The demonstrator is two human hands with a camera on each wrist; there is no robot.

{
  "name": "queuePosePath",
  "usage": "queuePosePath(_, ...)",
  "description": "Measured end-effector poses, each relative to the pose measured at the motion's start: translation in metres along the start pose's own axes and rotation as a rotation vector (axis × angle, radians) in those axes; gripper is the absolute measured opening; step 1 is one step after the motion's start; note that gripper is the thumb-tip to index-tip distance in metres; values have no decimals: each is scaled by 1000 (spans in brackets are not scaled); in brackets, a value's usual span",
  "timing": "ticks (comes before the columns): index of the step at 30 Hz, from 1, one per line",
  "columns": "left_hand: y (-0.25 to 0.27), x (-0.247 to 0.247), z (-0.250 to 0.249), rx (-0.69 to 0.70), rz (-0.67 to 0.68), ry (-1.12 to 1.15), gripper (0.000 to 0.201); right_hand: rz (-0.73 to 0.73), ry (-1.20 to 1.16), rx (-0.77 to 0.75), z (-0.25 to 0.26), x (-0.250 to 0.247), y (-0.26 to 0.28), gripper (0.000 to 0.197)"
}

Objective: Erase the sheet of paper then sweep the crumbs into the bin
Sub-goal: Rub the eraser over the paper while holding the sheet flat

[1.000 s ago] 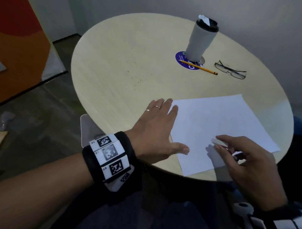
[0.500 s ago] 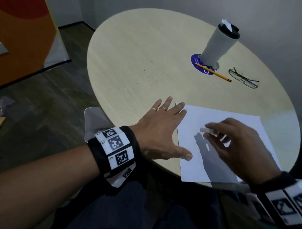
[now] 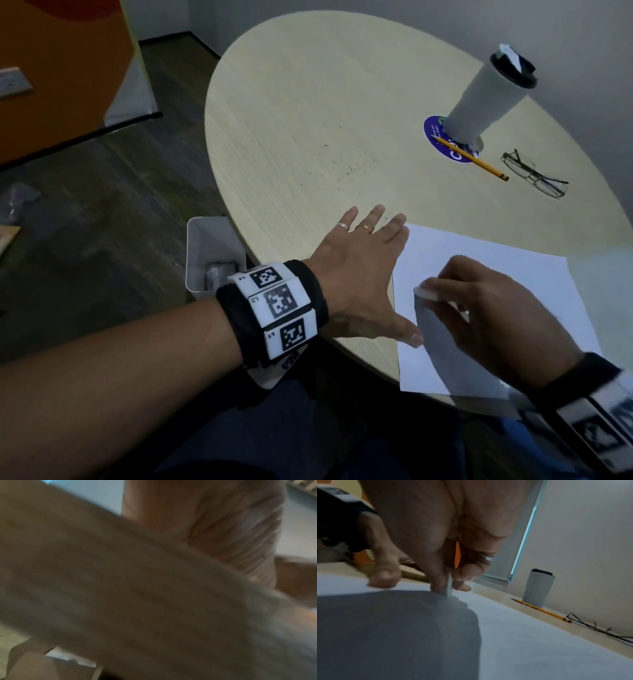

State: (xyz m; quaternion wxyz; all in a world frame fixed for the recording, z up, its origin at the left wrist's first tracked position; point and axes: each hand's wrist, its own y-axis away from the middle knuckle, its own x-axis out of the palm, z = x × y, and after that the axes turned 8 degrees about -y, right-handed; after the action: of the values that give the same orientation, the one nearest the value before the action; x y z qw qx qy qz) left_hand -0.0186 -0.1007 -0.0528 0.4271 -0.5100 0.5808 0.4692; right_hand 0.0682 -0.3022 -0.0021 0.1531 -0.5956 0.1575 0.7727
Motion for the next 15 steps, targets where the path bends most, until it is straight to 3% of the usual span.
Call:
queuePosePath(5,3,2,1,2,-13,-3,139,-145,21,46,-8,-2,-49,11)
queuePosePath(12,2,4,0,-11,-36,8,136,87,26,-73,8,0,-4,8)
queuePosePath(15,4,2,1,4,-20,3,140,4,-17,-72,0,-11,-28,15)
